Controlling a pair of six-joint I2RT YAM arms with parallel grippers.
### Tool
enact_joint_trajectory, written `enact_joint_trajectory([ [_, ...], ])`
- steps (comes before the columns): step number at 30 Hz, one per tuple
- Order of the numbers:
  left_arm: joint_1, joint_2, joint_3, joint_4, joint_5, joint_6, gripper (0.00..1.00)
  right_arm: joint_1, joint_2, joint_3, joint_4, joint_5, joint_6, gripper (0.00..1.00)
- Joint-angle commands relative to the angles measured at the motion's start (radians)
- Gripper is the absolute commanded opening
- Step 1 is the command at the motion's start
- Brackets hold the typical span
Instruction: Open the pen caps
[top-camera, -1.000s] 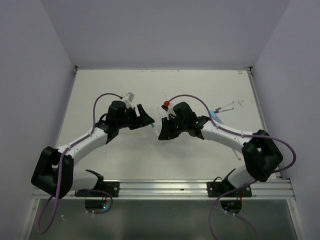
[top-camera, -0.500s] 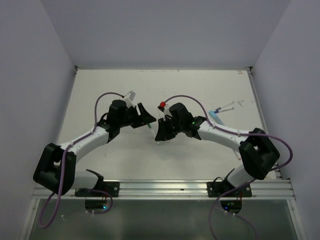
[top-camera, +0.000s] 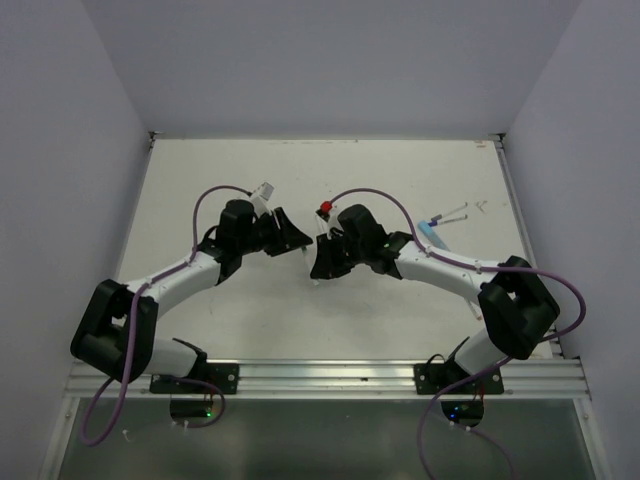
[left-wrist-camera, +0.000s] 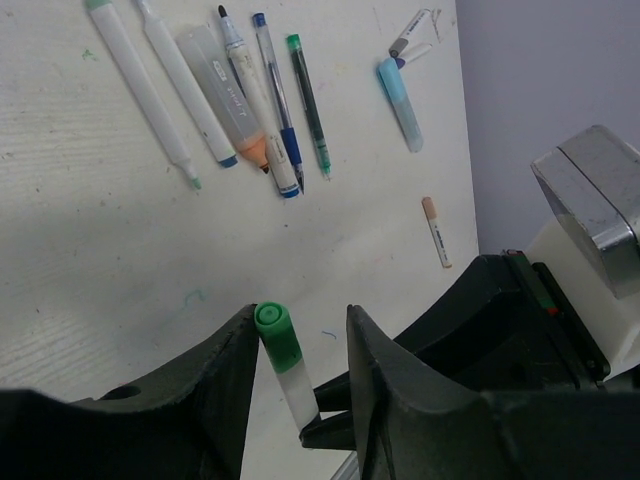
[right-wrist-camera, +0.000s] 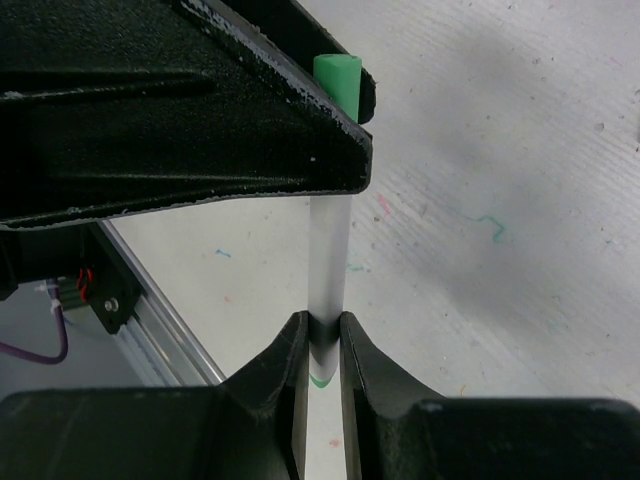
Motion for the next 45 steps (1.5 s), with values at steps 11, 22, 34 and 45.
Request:
enact_joint_trajectory([
  [11,-0.003,-0.009,0.024,-0.020,0.030,0.012,0.00,0.005,-0.015,0.055,0.034,0.022,-0.022,0.04],
  [22,-0.002,-0.029,0.024,-0.029,0.048,0.010,0.00,0.005,0.028,0.096,-0.001,0.039,-0.076,0.24],
  [34,0.017,-0.042,0.026,-0.050,0.044,-0.042,0.00,0.004,0.137,0.101,0.088,-0.003,-0.056,0.00],
  [45,0.064,-0.015,-0.005,0.029,0.148,-0.131,0.00,0.009,0.157,0.078,0.152,-0.020,-0.040,0.24],
])
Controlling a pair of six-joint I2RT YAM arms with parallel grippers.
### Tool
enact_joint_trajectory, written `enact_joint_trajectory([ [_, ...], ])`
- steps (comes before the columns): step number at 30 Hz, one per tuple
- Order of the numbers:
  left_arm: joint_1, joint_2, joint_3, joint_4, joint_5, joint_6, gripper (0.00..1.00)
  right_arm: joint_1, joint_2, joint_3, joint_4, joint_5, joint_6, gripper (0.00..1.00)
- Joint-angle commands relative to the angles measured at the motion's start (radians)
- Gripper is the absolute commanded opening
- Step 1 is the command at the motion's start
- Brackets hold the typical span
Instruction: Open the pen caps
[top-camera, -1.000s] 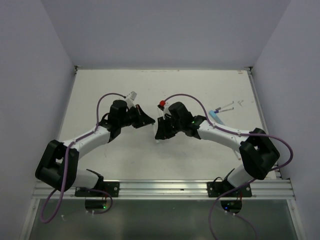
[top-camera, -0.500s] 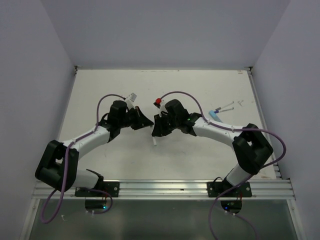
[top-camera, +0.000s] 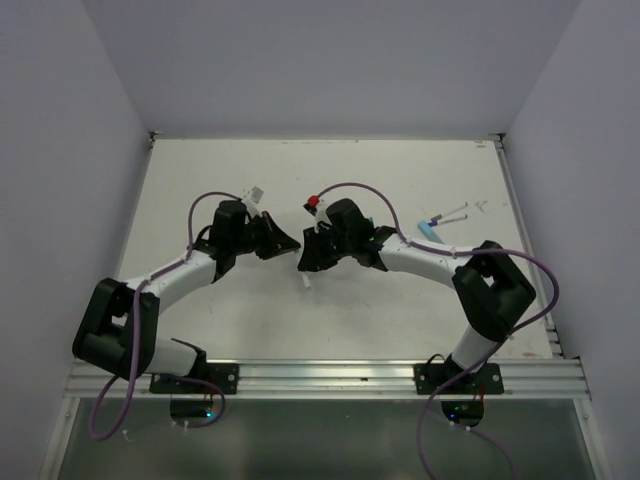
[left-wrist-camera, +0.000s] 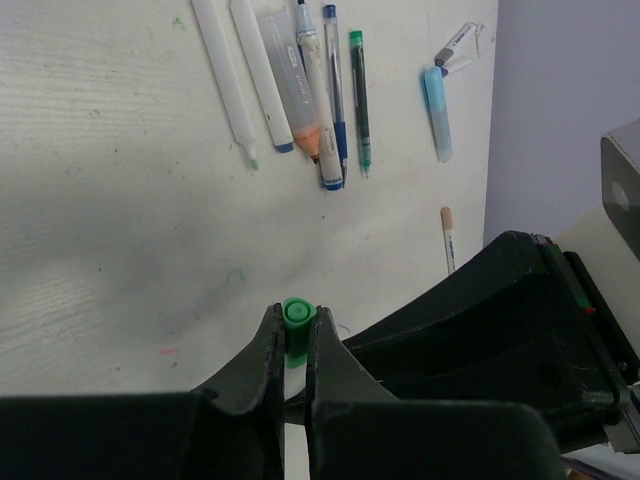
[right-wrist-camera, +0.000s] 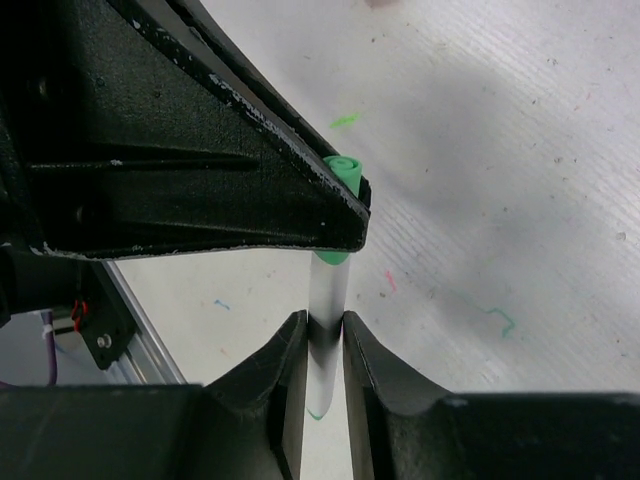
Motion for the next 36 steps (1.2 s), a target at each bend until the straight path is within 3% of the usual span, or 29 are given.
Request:
enact_joint_trajectory([
  [1,-0.007,-0.031,0.008,0.099,0.120,-0.089,0.00,0.006,0.012,-0.004,0.038,0.004,-0.011,0.24],
  [7,-0.007,-0.048,-0.018,0.125,0.118,-0.107,0.00,0.006,0.044,-0.001,0.088,-0.055,0.004,0.22],
  [8,-0.007,-0.050,-0.022,0.128,0.118,-0.110,0.00,0.006,0.049,0.001,0.094,-0.060,0.006,0.19],
  [10,-0.007,-0.051,-0.021,0.112,0.109,-0.109,0.00,0.006,0.054,0.002,0.093,-0.052,0.012,0.01],
  [13,-0.007,-0.033,0.040,-0.039,0.036,-0.065,0.00,0.013,0.051,0.007,0.064,0.038,0.015,0.00],
  [16,-0.007,-0.002,0.089,-0.187,-0.047,-0.060,0.00,0.084,0.025,0.053,-0.098,0.397,-0.031,0.00],
  [17,-0.005,0.009,0.093,-0.198,-0.050,-0.070,0.00,0.119,0.020,0.070,-0.138,0.692,-0.067,0.00],
  [18,-0.004,0.038,0.103,-0.204,-0.046,-0.084,0.00,0.201,0.023,0.094,-0.184,0.871,-0.086,0.00],
  [21,0.001,0.076,0.169,-0.290,-0.098,-0.083,0.00,0.292,0.047,0.157,-0.272,1.194,-0.146,0.00],
  [22,0.002,0.076,0.183,-0.313,-0.110,-0.084,0.00,0.299,0.048,0.154,-0.271,1.218,-0.158,0.00],
  [26,0.022,0.064,0.263,-0.375,-0.165,-0.068,0.00,0.308,0.043,0.140,-0.260,1.215,-0.197,0.00],
  [31,0.064,-0.019,0.194,-0.249,-0.124,-0.014,0.00,0.248,-0.024,0.056,-0.153,0.802,-0.194,0.00],
  [36,0.070,-0.047,0.203,-0.333,-0.189,0.141,0.00,0.088,-0.066,0.059,-0.179,0.611,-0.106,0.00],
])
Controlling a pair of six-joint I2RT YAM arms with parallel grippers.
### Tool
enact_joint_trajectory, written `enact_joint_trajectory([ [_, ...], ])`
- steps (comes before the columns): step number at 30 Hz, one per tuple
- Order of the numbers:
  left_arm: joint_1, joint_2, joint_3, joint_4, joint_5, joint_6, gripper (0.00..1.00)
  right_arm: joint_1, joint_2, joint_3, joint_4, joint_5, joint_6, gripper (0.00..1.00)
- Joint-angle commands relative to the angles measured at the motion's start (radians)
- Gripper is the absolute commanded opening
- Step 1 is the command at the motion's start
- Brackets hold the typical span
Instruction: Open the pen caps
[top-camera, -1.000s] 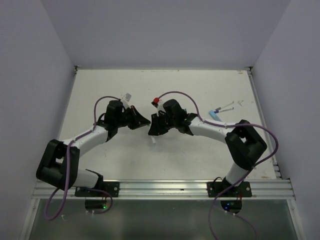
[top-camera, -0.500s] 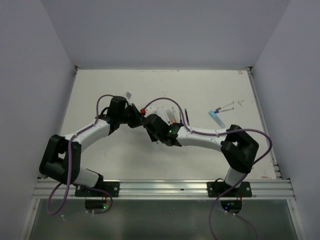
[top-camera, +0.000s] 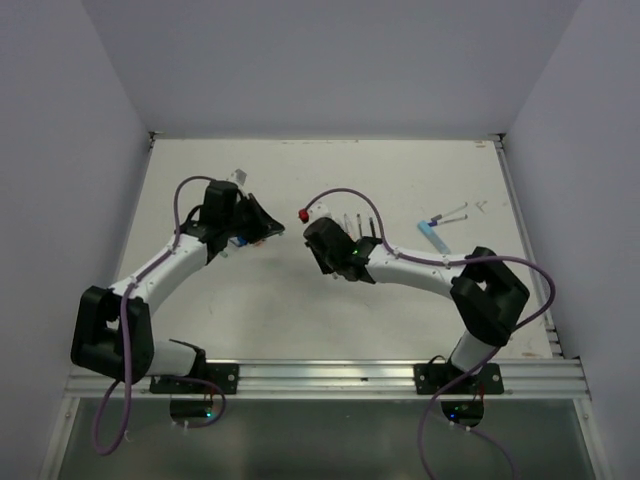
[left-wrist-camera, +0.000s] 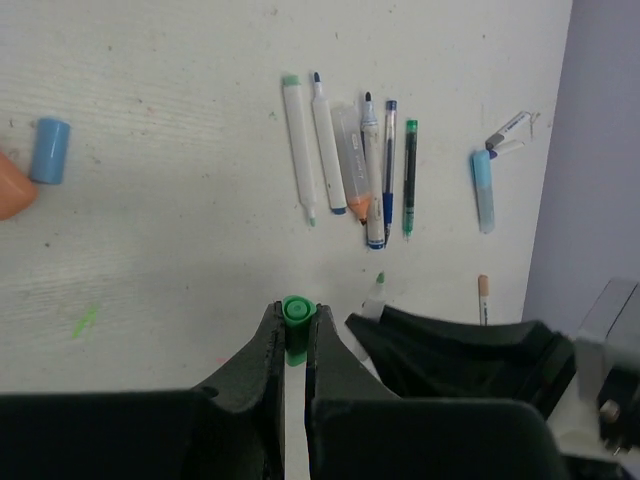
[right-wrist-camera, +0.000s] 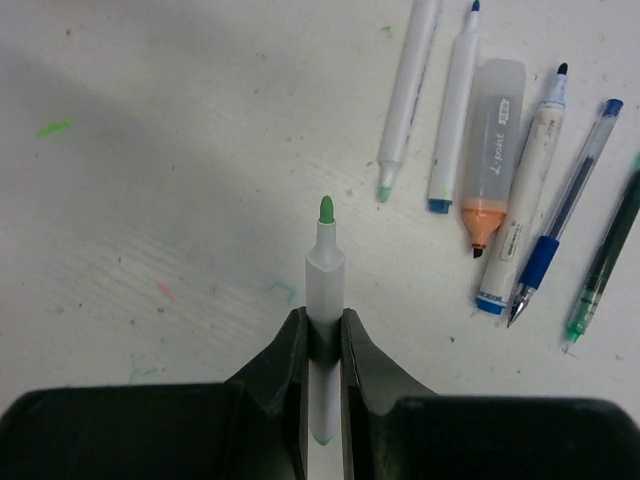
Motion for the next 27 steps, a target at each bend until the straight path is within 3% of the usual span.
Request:
enact_joint_trajectory([
  [1,0.006,-0.035,0.001,-0.076,-0.065,0.127,0.00,-0.127,-0.078,0.010,0.022,-0.189,0.064,0.00],
  [3,0.006,-0.081,-0.028,-0.083,-0.119,0.155,0.00,-0.207,-0.083,0.027,-0.016,-0.237,0.073,0.00],
  [7,0.006,-0.147,-0.083,-0.086,-0.174,0.176,0.00,-0.302,-0.060,0.128,-0.140,-0.176,0.052,0.00],
  [12,0.008,-0.120,-0.080,-0.046,-0.092,0.185,0.00,-0.419,-0.011,0.213,-0.272,-0.158,0.040,0.00],
  [20,0.006,-0.017,-0.027,-0.040,-0.041,0.196,0.00,-0.509,0.055,0.220,-0.297,-0.213,0.027,0.00],
  [27,-0.014,0.000,-0.059,-0.064,-0.133,0.190,0.00,-0.511,0.048,0.151,-0.266,-0.265,0.056,0.00],
])
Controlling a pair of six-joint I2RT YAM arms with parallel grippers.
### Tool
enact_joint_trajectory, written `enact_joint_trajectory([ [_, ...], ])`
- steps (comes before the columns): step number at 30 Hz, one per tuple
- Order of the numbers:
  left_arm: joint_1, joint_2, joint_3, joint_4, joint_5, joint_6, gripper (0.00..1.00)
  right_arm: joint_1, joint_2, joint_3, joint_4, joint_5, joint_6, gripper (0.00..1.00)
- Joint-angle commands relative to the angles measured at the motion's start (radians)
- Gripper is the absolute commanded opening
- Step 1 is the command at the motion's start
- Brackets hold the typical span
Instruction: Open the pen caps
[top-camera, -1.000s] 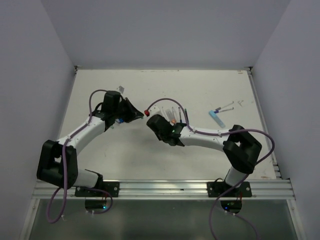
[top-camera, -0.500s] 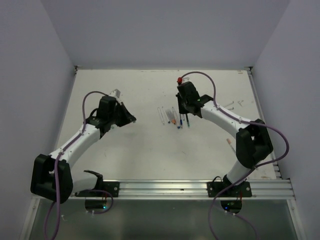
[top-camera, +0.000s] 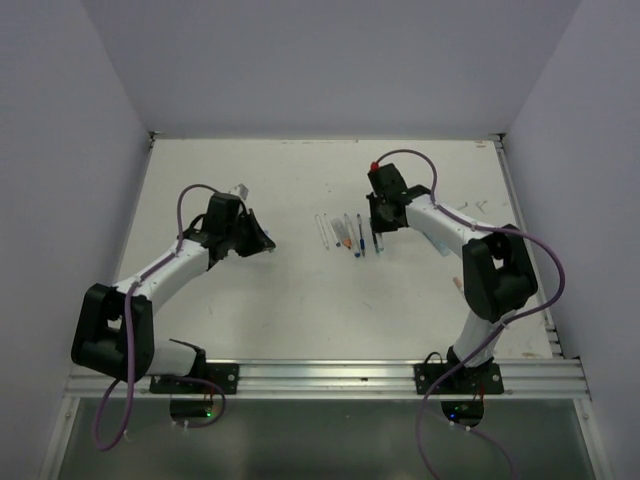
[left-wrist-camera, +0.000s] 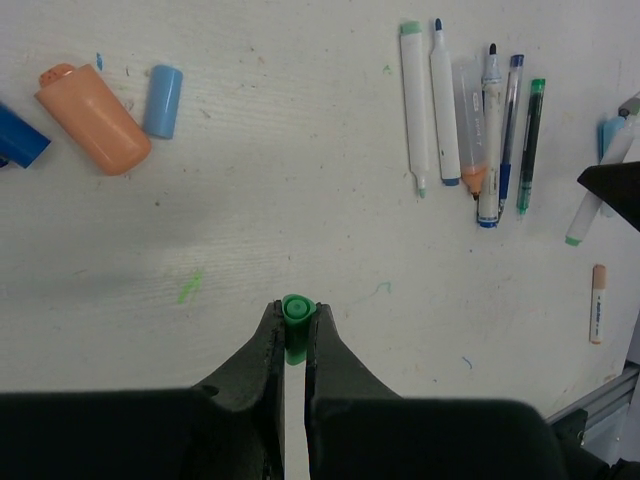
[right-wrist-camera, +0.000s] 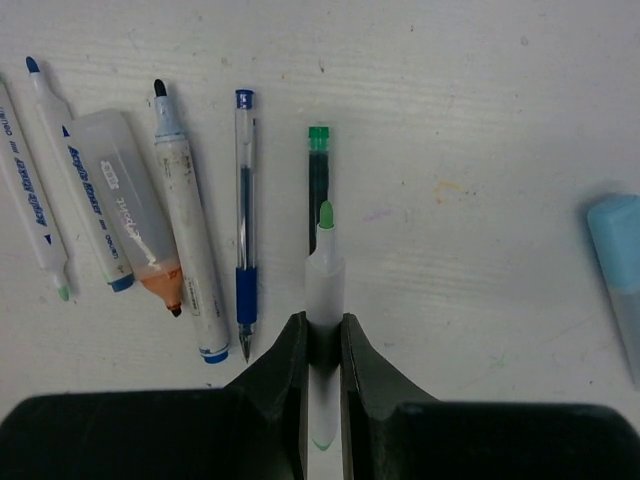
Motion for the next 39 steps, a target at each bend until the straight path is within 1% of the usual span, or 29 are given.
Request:
enact_joint_trajectory([
  [1,-0.014,0.004,0.005,0.013,-0.037,0.023,0.00,0.003,-0.022,-0.029,-0.005,-0.044,0.020,0.00],
  [4,-0.016,0.020,-0.035,0.059,-0.017,0.015,0.00,0.002,-0.013,-0.042,0.001,-0.036,0.023,0.00],
  [6,-0.018,0.052,-0.044,0.087,0.023,0.008,0.00,0.002,-0.001,-0.032,-0.009,-0.018,0.015,0.00],
  [9,-0.030,0.093,-0.018,0.131,0.044,0.000,0.00,0.002,0.013,-0.026,-0.014,0.001,0.017,0.00],
  [11,-0.040,0.133,0.017,0.124,0.032,0.006,0.00,0.002,0.024,-0.021,-0.014,0.024,0.020,0.00],
  [15,-0.053,0.214,0.134,0.061,-0.015,0.030,0.00,-0.006,0.050,0.000,-0.022,0.056,0.009,0.00],
  [17,-0.053,0.250,0.160,0.050,-0.040,0.043,0.00,-0.017,0.062,0.023,-0.037,0.050,0.000,0.00],
  [19,-0.053,0.276,0.207,0.022,-0.086,0.055,0.00,-0.023,0.073,0.040,-0.040,0.044,-0.005,0.00],
  [23,-0.053,0.386,0.305,-0.071,-0.173,0.098,0.00,-0.026,0.094,0.054,-0.045,0.045,-0.018,0.00],
  [26,-0.053,0.429,0.346,-0.113,-0.215,0.127,0.00,-0.029,0.107,0.060,-0.043,0.035,-0.022,0.00],
  [29,-0.053,0.448,0.376,-0.123,-0.219,0.130,0.00,-0.029,0.120,0.063,-0.031,0.012,-0.022,0.00],
  [30,-0.053,0.452,0.384,-0.136,-0.253,0.133,0.00,-0.029,0.127,0.066,-0.029,0.004,-0.022,0.00],
  [39,-0.053,0.507,0.438,-0.208,-0.364,0.176,0.00,-0.029,0.162,0.073,-0.023,-0.028,-0.022,0.00],
])
